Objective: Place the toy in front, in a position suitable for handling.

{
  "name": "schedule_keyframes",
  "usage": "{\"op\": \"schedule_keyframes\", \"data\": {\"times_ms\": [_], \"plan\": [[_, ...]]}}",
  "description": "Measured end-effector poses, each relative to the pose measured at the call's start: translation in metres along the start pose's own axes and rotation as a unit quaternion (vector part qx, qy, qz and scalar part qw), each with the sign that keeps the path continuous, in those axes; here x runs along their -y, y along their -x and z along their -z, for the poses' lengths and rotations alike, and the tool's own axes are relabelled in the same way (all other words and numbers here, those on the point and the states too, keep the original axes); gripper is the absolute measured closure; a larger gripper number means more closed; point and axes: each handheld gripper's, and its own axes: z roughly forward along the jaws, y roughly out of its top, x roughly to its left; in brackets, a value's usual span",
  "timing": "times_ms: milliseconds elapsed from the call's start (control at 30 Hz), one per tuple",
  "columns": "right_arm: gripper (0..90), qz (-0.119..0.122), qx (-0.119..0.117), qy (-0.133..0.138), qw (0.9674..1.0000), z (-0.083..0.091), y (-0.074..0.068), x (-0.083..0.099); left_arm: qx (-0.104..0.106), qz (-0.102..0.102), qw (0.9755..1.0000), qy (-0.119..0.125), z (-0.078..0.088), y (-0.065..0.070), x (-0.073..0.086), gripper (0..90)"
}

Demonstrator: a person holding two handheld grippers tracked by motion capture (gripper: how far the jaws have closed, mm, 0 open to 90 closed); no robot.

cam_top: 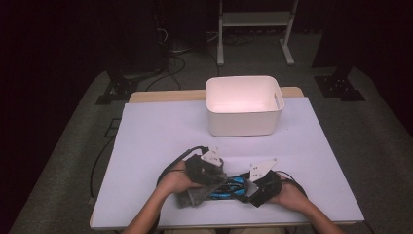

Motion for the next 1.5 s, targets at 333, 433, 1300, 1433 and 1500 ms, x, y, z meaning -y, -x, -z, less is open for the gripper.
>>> {"op": "schedule_keyframes", "data": {"times_ms": [333, 433, 1300, 1433, 1500], "plan": [[23.4, 0.001, 0.000, 0.000, 1.0000, 0.000, 0.000, 0.000, -0.013, 0.048, 0.9986, -0.018, 0.022, -0.008, 0.047, 73.9], [23.4, 0.001, 0.000, 0.000, 1.0000, 0.000, 0.000, 0.000, -0.011, 0.049, 0.9987, -0.013, 0.021, -0.008, 0.046, 73.9], [23.3, 0.002, 0.001, 0.001, 1.0000, 0.000, 0.000, 0.000, 0.060, -0.010, 0.9981, 0.009, -0.039, -0.004, -0.039, 73.5], [23.4, 0.002, 0.002, 0.001, 1.0000, -0.001, 0.000, 0.000, 0.058, -0.003, 0.9983, 0.006, -0.033, -0.006, -0.032, 73.6], [23.4, 0.004, 0.002, 0.001, 1.0000, -0.001, 0.000, 0.000, 0.058, 0.003, 0.9983, 0.010, -0.028, -0.007, -0.027, 73.6]]}}
